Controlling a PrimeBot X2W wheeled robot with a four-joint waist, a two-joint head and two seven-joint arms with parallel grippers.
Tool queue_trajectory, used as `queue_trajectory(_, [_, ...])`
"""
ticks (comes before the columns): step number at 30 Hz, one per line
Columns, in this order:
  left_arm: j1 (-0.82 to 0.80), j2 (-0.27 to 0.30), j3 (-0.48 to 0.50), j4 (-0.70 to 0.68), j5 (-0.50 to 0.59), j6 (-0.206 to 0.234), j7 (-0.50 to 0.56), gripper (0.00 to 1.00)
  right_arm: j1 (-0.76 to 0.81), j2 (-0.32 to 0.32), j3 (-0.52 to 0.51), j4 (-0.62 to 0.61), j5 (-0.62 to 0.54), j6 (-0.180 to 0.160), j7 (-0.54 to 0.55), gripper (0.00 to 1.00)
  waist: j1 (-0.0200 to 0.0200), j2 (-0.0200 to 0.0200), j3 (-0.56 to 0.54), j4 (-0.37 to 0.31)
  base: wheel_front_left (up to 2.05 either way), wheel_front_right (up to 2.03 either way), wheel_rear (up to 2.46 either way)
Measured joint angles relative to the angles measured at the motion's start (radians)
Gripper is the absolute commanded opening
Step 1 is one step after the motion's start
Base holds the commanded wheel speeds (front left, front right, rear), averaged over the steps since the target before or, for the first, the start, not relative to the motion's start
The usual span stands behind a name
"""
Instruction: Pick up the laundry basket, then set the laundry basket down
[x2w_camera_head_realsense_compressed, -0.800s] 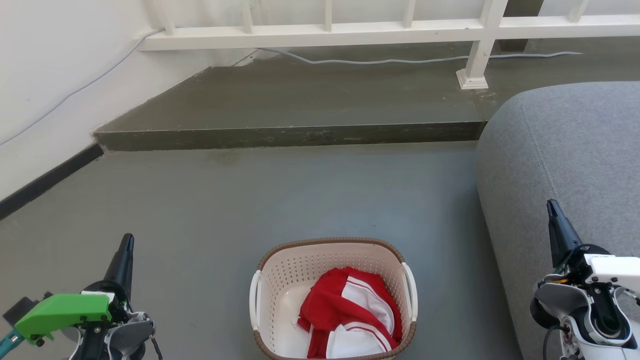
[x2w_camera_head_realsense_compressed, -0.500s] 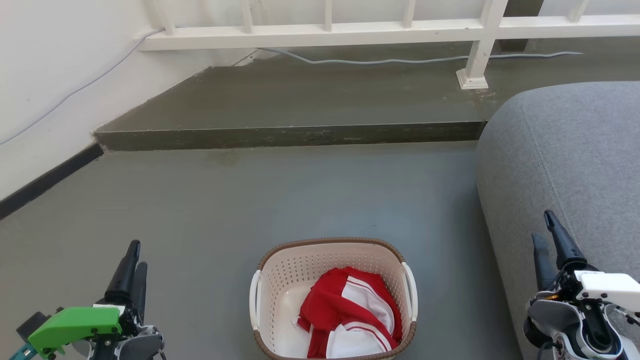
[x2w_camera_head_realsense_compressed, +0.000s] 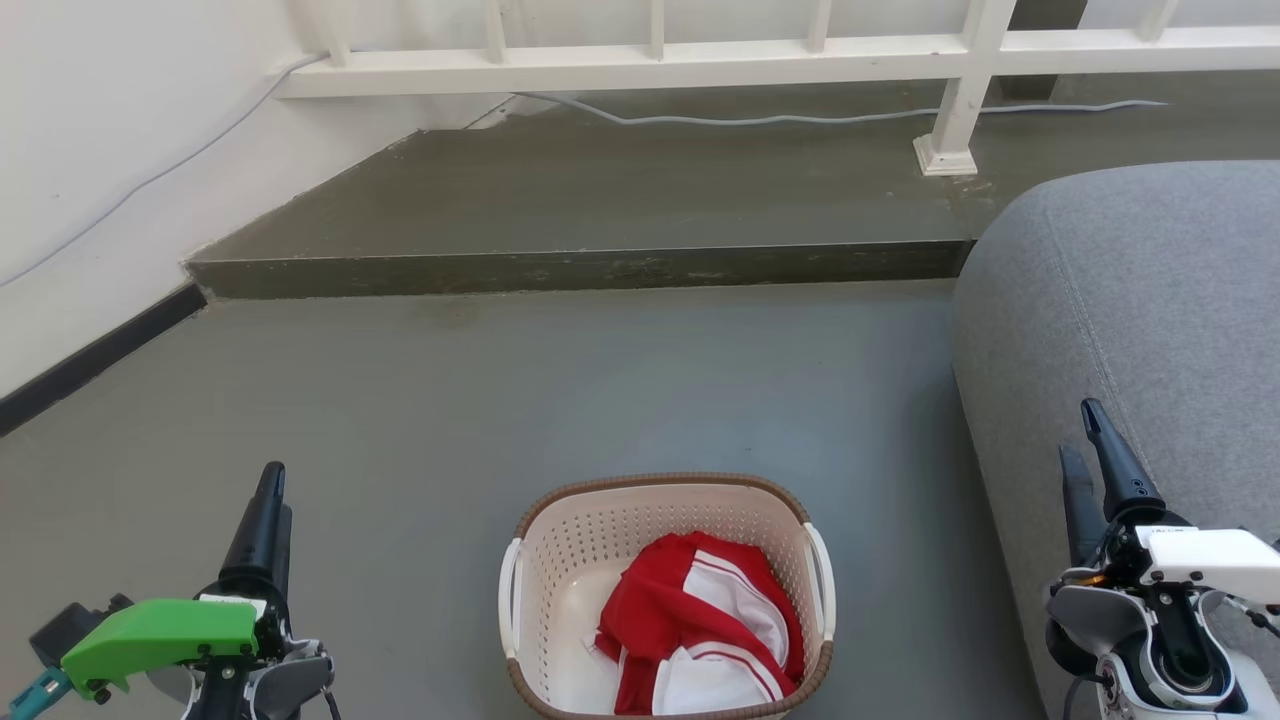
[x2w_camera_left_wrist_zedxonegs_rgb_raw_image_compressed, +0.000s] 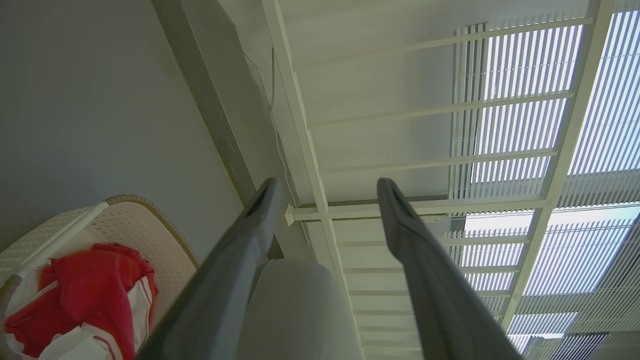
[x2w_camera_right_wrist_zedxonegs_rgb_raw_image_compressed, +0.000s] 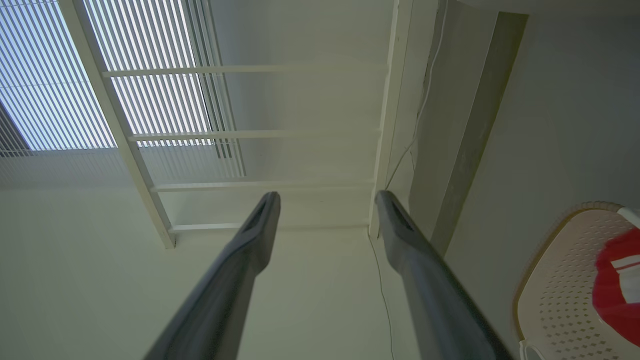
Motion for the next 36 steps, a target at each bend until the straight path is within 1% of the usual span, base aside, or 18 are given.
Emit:
queue_trajectory(4, [0.000,0.006,-0.010,-0.012,0.028,0.000,-0.013,1.00,-0.001,-0.011,0.015,-0.013,-0.032,0.000,-0.019,1.00,0.0000,0.0000,0.001,0.000,0.00,0.00,0.00])
queue_trajectory(8, [0.000,0.021,-0.033,-0.018,0.083,0.000,-0.024,1.00,-0.002,-0.016,0.041,-0.028,-0.066,0.000,-0.034,1.00,0.0000,0.0000,0.003,-0.001,0.00,0.00,0.00])
queue_trajectory(12, [0.000,0.026,-0.050,-0.020,0.140,0.000,-0.040,1.00,-0.003,-0.036,0.066,-0.037,-0.117,0.000,-0.053,1.00,0.0000,0.0000,0.004,-0.002,0.00,0.00,0.00])
queue_trajectory(18, [0.000,0.047,-0.052,-0.027,0.273,0.000,-0.063,1.00,-0.007,-0.062,0.102,-0.037,-0.221,0.000,-0.074,1.00,0.0000,0.0000,0.005,-0.003,0.00,0.00,0.00])
queue_trajectory(22, [-0.001,0.048,-0.053,-0.041,0.350,0.000,-0.074,1.00,-0.014,-0.084,0.128,-0.037,-0.305,0.000,-0.091,1.00,0.0000,0.0000,0.006,-0.004,0.00,0.00,0.00])
queue_trajectory(30, [-0.002,0.048,-0.071,-0.058,0.513,0.014,-0.102,1.00,-0.025,-0.087,0.161,-0.039,-0.453,-0.001,-0.116,1.00,0.0000,0.0000,0.008,-0.005,0.00,0.00,0.00])
queue_trajectory(32, [-0.002,0.046,-0.074,-0.061,0.539,0.017,-0.110,1.00,-0.028,-0.087,0.169,-0.041,-0.489,-0.009,-0.125,1.00,0.0000,0.0000,0.008,-0.005,0.00,0.00,0.00])
queue_trajectory(35, [-0.002,0.044,-0.083,-0.067,0.588,0.018,-0.120,1.00,-0.032,-0.088,0.181,-0.042,-0.537,-0.011,-0.135,1.00,0.0000,0.0000,0.009,-0.005,0.00,0.00,0.00])
queue_trajectory(36, [-0.002,0.043,-0.086,-0.068,0.599,0.020,-0.124,1.00,-0.033,-0.087,0.185,-0.042,-0.547,-0.018,-0.136,1.00,0.0000,0.0000,0.009,-0.005,0.00,0.00,0.00])
